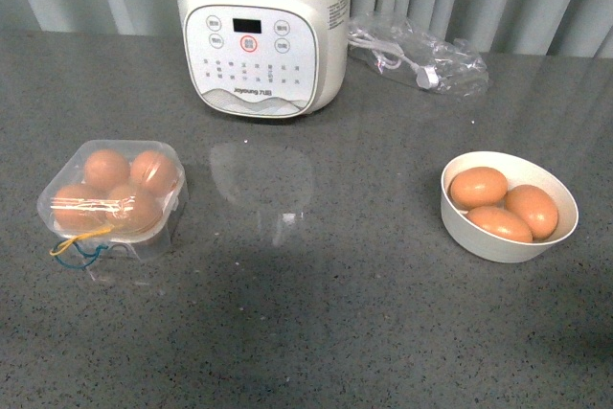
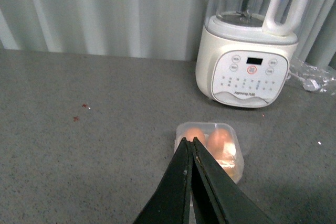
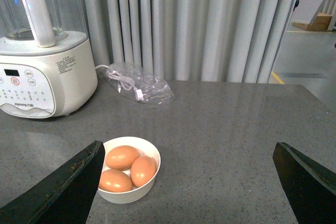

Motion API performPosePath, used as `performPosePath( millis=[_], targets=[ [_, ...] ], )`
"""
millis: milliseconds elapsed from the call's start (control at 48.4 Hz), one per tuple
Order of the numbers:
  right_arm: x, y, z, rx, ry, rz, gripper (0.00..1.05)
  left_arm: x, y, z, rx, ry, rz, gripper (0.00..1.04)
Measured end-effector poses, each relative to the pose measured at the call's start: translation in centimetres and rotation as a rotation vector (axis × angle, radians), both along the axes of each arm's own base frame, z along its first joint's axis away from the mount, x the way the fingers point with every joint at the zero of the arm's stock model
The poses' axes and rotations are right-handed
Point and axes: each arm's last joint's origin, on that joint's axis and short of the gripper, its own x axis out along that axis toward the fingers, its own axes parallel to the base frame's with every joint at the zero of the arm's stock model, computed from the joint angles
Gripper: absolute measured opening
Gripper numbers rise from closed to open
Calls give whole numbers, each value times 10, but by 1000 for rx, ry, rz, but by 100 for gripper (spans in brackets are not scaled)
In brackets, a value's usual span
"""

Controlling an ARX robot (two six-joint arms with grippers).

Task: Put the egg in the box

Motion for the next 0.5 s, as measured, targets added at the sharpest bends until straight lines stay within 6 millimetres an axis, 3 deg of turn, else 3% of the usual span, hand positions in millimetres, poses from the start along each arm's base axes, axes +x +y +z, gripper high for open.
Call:
performPosePath(
  millis=[227,393,496],
  targets=[
    [0,0,0,0,0,0,97,-5,0,1,0,-27,1,4],
    [0,0,0,0,0,0,97,-5,0,1,-1,-27,1,33],
    [0,0,0,0,0,0,97,-5,0,1,-1,-28,1,56]
  ],
)
